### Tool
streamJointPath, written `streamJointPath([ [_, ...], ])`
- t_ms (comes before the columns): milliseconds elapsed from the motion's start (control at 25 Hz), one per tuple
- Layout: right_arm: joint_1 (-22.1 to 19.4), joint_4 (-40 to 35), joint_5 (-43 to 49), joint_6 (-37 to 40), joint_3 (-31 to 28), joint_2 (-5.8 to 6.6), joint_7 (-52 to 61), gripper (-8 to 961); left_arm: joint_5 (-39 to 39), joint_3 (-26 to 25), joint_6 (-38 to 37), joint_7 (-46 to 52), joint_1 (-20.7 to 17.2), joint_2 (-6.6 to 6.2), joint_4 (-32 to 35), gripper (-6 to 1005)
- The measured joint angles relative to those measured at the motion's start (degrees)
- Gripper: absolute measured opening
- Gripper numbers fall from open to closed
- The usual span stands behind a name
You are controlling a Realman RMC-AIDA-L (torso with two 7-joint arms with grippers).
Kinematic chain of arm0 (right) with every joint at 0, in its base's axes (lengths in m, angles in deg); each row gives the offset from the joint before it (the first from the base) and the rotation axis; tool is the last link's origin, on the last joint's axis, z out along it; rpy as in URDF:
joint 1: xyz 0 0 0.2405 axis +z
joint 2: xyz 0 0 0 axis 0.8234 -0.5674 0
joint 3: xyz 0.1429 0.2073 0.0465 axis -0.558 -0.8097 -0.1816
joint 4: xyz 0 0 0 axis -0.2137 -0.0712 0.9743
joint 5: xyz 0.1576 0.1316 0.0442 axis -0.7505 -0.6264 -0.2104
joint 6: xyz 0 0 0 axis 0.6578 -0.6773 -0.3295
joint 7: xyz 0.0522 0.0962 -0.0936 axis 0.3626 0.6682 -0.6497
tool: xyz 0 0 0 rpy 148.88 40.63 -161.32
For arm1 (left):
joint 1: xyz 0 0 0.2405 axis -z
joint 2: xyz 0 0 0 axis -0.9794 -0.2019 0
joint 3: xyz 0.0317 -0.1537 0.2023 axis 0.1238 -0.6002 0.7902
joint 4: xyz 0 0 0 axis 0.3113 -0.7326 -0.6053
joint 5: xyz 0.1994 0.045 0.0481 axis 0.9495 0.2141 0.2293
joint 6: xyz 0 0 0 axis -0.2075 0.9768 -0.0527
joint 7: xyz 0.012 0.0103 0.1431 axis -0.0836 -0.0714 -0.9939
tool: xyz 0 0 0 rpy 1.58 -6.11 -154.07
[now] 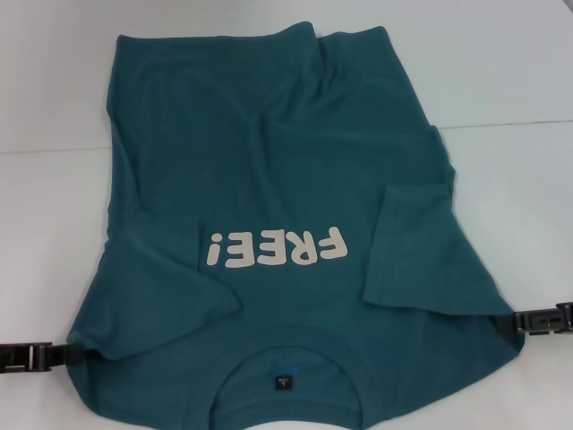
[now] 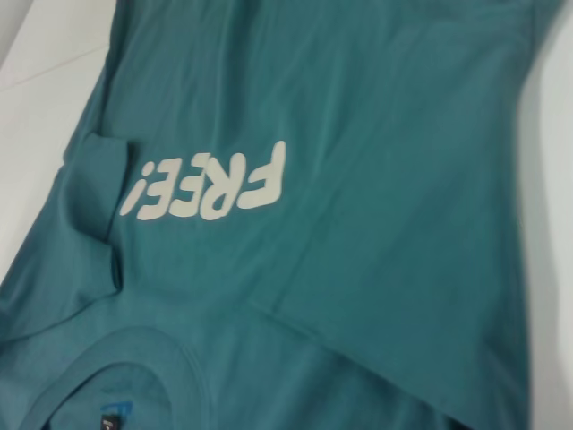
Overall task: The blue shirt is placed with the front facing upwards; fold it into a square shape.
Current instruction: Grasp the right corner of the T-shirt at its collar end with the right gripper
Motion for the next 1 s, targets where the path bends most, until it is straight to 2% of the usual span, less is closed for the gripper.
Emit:
streamJointPath([
  [440,-0.5,-0.1,0.8,-1.0,0.2,-0.02,0.5,909,0.0,0.1,0.0,0.0,0.4,-0.13,-0.4,8],
  [1000,0.1,-0.2,0.8,-5.0,1.0,-1.35,0.2,909,0.0,-0.1,0.1,-0.2,0.4,-0.18,-0.4,8],
])
